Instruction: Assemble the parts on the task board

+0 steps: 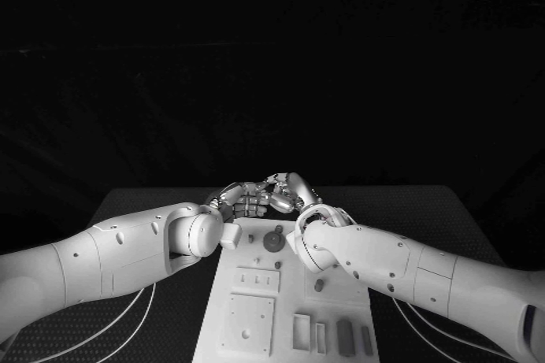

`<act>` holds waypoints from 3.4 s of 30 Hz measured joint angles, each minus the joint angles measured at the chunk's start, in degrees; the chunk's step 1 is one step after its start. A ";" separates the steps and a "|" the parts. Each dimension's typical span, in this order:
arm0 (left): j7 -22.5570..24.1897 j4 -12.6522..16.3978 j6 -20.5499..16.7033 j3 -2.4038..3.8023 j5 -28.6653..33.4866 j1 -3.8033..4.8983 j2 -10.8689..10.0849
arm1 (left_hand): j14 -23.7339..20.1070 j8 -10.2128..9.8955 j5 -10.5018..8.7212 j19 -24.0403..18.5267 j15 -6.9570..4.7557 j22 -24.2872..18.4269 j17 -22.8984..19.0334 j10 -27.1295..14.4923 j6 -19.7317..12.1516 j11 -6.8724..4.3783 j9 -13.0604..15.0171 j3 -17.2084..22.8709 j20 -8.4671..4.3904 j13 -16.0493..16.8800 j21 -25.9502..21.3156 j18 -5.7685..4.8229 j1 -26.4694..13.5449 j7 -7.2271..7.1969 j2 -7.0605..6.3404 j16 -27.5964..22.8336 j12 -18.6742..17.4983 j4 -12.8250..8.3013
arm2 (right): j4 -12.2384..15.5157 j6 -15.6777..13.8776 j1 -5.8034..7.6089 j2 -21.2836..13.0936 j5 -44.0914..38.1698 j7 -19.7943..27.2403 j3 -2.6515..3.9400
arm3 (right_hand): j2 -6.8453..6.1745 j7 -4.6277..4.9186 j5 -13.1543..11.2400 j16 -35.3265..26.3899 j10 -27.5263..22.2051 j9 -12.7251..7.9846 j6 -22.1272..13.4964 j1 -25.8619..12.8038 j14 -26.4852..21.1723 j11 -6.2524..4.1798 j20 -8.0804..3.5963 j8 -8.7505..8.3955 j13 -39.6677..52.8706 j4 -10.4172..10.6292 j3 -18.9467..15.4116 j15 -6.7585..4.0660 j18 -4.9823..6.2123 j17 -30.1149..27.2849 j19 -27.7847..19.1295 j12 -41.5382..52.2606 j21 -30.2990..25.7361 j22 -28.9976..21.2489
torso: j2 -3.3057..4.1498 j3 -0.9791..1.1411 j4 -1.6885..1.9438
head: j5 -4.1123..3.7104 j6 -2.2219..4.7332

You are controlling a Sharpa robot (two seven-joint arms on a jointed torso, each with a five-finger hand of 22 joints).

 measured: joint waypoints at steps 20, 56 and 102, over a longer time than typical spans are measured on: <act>-0.11 -0.12 0.31 0.03 -0.01 -0.07 -0.08 | 0.00 -0.01 0.00 0.00 0.00 -0.01 -0.14 0.00 0.11 0.00 0.00 -0.03 0.00 -0.05 0.00 0.00 0.12 0.30 -0.12 0.00 0.00 0.03 | 0.66 -0.67 -0.42 -0.53 0.31 0.95 -0.04 | 4.38 0.00 0.00 0.47 0.00 2.43 0.00 -0.92 0.00 0.00 -0.24 1.08 1.41 -0.56 -5.58 0.00 0.00 0.81 -0.87 0.96 1.33 -0.01 | 0.02 0.00 -0.01 | 0.03 -0.26; -1.70 0.28 1.98 -0.01 -0.01 -0.27 -0.20 | -0.82 -1.56 0.01 -0.41 0.82 -0.02 -0.85 -2.37 -2.80 2.36 -0.93 -1.78 0.41 -0.97 -0.49 0.00 -4.55 2.95 -7.07 -1.11 -2.24 2.36 | 0.70 -0.58 -0.63 -0.62 0.78 1.14 0.00 | 7.07 0.00 0.00 0.83 0.00 7.30 0.00 0.47 -0.11 0.00 -0.07 2.26 3.19 -0.63 -11.90 0.10 0.02 1.33 -2.36 2.44 1.98 -0.02 | -0.01 -0.01 -0.03 | 0.03 -0.52; 5.76 0.06 1.43 -0.02 -27.91 -0.29 -5.28 | -0.28 0.20 0.34 -1.22 0.92 0.01 -0.11 -4.67 -7.41 3.46 0.56 3.28 1.22 -0.63 0.67 0.01 10.12 3.98 -12.68 -0.24 -2.49 1.36 | 3.34 28.90 1.40 -14.30 23.56 4.30 0.30 | 6.69 0.00 0.00 0.82 0.00 7.94 0.00 0.84 -0.39 0.00 0.23 2.16 3.16 -0.48 -11.40 0.05 0.04 1.25 -2.65 2.43 1.98 -0.03 | -0.02 0.03 -0.13 | -0.49 -0.35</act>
